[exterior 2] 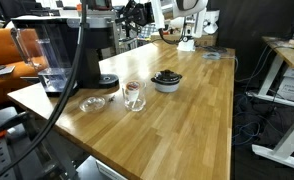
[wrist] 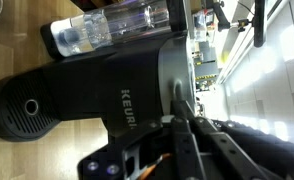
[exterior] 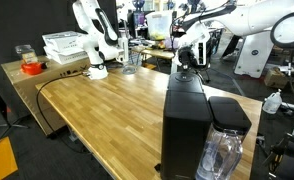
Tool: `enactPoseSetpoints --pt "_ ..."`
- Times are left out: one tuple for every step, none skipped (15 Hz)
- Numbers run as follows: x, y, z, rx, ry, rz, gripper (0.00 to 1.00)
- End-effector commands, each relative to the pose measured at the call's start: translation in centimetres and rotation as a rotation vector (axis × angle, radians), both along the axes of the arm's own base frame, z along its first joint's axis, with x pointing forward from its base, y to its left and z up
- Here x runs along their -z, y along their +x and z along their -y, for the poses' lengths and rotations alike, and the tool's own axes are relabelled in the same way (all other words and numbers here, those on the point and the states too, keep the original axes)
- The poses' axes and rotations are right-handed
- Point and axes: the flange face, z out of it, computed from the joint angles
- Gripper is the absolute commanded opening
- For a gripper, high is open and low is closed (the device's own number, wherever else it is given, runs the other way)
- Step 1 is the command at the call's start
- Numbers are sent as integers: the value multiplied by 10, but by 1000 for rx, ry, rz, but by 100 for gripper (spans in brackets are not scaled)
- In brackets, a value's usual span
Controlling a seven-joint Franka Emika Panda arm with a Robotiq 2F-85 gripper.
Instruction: Open the coffee maker
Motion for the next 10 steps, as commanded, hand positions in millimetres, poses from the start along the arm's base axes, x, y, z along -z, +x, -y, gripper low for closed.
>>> enactPoseSetpoints --pt "-1 -1 2 -13 3 -34 0" --pt "0 -2 3 -13 2 -38 0" --pt "2 -3 4 -15 1 -43 0" --pt "3 -3 4 -19 2 -48 0" --pt "4 -4 3 -24 3 -53 0" --pt "5 -5 2 -29 4 -58 0" --pt "6 -6 0 -34 7 -62 0" --pt "7 -6 -2 -39 9 -66 0" --pt "8 -7 -3 -44 9 -69 0" --pt "8 -7 -4 -47 10 -71 0"
